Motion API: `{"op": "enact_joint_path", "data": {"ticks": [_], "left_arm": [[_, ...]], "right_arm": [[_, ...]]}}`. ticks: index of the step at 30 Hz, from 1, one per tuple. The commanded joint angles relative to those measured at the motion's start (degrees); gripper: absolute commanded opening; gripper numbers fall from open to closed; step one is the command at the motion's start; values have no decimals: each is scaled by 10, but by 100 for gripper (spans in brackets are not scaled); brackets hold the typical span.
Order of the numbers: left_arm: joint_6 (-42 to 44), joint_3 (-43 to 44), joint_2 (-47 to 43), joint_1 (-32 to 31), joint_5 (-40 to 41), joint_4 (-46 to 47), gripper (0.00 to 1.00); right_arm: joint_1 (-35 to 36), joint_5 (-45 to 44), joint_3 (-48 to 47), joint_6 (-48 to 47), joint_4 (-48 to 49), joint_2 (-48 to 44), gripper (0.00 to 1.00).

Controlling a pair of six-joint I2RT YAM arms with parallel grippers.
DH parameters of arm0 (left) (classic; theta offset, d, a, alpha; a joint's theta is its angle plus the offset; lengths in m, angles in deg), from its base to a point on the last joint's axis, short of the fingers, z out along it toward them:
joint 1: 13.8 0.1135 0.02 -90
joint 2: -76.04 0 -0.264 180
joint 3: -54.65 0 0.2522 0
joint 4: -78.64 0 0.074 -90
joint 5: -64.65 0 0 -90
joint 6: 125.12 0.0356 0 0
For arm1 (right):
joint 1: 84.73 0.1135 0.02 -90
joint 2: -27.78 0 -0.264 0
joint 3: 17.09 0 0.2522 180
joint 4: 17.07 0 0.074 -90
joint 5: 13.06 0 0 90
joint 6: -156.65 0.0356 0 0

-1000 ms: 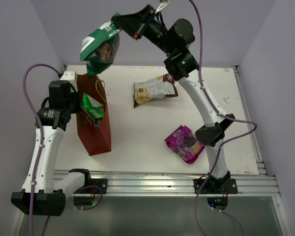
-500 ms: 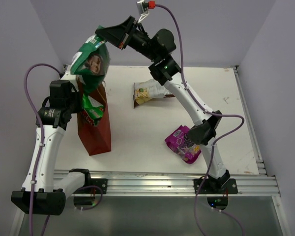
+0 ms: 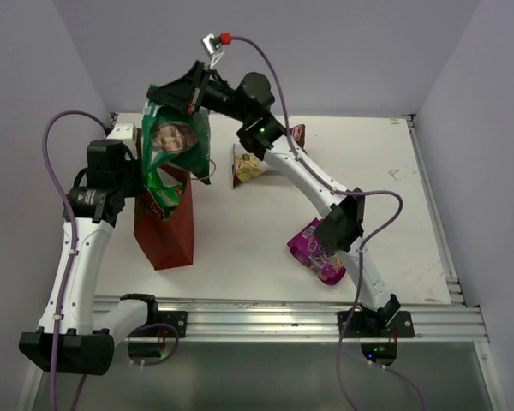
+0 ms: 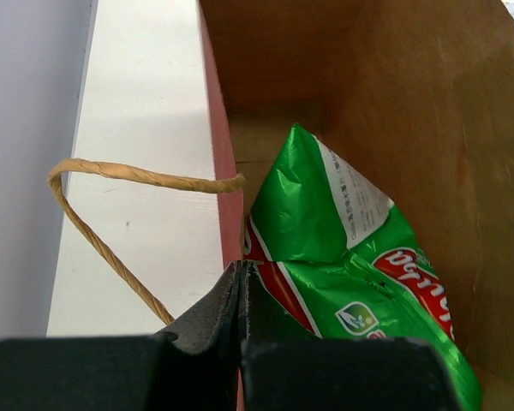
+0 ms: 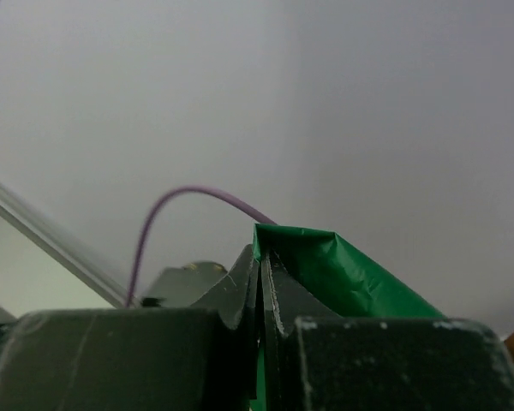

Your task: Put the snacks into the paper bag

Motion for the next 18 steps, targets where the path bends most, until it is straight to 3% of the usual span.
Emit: {"op": "enact_joint_path", "data": {"ticks": [1,8,18], "left_arm": [[1,3,-7,-3,-5,16,0],[4,-10,-20,-3,4,16,0],[5,-14,-22,-4,0,21,0]], "right_arm": [[25,72,-1,21,10,49,0],[27,72,-5,-43,-53,46,0],[27,45,-41,-55,-68,26,0]]}}
